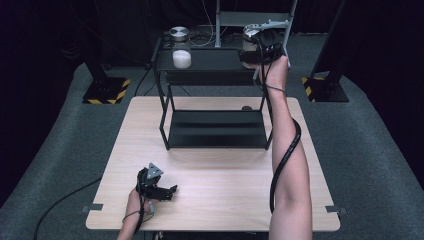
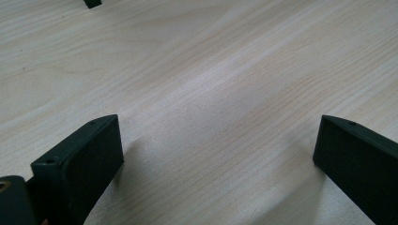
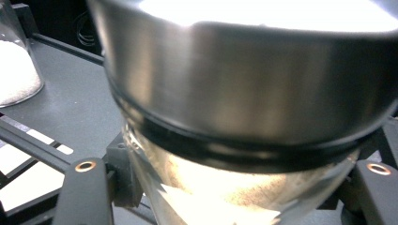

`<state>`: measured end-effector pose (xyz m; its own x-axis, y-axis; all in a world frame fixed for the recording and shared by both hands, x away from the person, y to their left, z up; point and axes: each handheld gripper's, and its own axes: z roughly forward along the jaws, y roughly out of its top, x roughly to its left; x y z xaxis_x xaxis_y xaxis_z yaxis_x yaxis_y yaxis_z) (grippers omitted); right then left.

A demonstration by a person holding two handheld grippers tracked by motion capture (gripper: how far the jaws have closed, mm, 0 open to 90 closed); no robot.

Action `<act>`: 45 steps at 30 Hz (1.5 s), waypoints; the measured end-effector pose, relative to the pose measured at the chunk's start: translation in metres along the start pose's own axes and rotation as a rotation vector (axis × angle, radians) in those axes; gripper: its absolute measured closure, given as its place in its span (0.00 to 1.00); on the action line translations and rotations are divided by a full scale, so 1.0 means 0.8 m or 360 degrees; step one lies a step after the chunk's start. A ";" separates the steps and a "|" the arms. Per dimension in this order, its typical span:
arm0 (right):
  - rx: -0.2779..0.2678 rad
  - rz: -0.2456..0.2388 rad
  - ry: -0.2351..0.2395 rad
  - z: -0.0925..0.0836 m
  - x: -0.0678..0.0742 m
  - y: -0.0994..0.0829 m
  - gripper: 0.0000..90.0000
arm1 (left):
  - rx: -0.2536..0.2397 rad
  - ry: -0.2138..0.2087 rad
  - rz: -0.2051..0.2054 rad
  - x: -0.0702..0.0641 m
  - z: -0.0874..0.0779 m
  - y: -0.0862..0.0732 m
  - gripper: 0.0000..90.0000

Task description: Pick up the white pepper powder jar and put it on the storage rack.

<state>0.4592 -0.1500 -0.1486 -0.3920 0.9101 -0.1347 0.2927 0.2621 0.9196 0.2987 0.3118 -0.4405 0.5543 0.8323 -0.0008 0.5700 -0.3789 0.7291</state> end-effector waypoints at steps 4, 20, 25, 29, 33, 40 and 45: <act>0.0009 0.0009 0.0012 0.006 0.000 0.001 0.33 | 0.0001 0.0000 0.0004 0.000 0.000 0.000 0.01; 0.0040 0.0108 0.0018 0.031 -0.010 -0.001 0.33 | -0.0001 -0.0007 0.0006 0.000 0.000 0.000 0.01; 0.0046 0.0142 0.0027 0.035 -0.013 -0.003 0.33 | -0.0001 -0.0008 0.0007 0.000 0.000 0.000 0.01; 0.0055 0.0145 0.0028 0.035 -0.014 -0.001 0.33 | 0.0000 -0.0007 0.0010 0.000 0.000 0.000 0.01; 0.0052 0.0174 0.0046 0.036 -0.018 -0.003 0.33 | 0.0000 -0.0006 0.0011 0.000 0.000 0.000 0.01; 0.0057 0.0170 0.0057 0.035 -0.020 -0.003 0.33 | -0.0002 -0.0005 0.0008 0.000 0.000 0.000 0.01; 0.0075 0.0160 0.0055 0.035 -0.020 0.000 0.33 | -0.0002 -0.0007 0.0005 0.000 0.000 0.000 0.01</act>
<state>0.4897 -0.1552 -0.1564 -0.3885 0.9210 -0.0290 0.3724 0.1857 0.9093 0.2987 0.3121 -0.4406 0.5588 0.8293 -0.0018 0.5675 -0.3809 0.7299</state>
